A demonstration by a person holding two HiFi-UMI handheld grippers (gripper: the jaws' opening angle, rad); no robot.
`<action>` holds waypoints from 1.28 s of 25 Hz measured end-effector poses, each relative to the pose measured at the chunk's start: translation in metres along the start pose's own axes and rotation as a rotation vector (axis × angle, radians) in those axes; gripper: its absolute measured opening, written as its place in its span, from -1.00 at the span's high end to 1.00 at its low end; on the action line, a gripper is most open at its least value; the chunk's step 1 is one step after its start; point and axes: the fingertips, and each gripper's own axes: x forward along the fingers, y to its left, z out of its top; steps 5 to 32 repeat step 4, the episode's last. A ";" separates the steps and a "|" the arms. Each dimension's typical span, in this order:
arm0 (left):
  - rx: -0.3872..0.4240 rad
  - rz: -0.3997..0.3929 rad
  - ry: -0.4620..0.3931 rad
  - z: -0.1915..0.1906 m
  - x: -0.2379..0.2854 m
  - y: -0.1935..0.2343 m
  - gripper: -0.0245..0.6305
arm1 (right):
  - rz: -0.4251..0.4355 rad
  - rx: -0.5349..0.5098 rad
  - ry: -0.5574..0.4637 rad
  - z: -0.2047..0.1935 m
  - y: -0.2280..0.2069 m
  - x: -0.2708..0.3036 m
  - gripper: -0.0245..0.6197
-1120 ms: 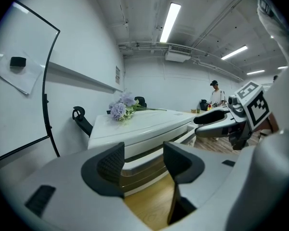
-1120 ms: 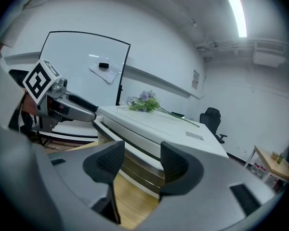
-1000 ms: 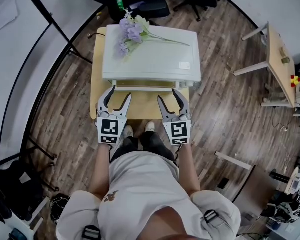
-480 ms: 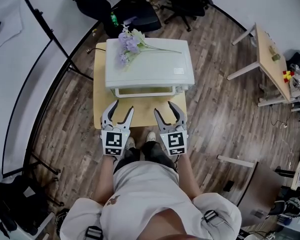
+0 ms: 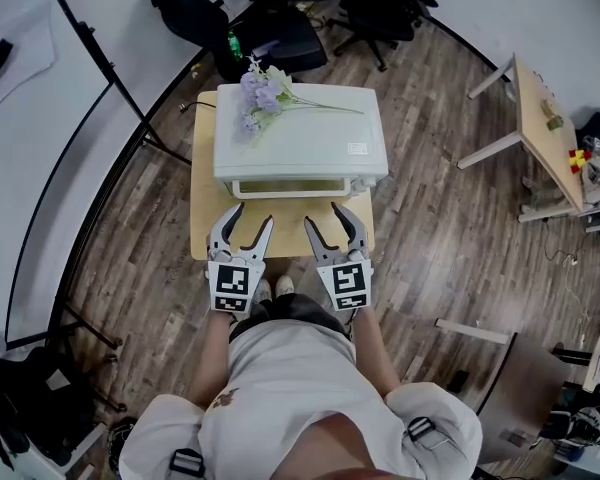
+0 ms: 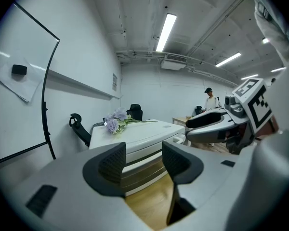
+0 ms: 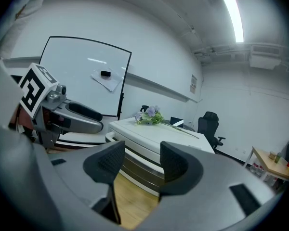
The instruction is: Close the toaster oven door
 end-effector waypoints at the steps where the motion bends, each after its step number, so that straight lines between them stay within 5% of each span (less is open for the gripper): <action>1: 0.001 0.003 0.001 0.002 0.003 -0.001 0.22 | 0.002 0.001 -0.003 0.001 -0.003 0.000 0.21; 32: 0.008 0.009 0.002 0.007 0.012 -0.003 0.22 | 0.007 0.006 -0.012 0.002 -0.014 0.003 0.21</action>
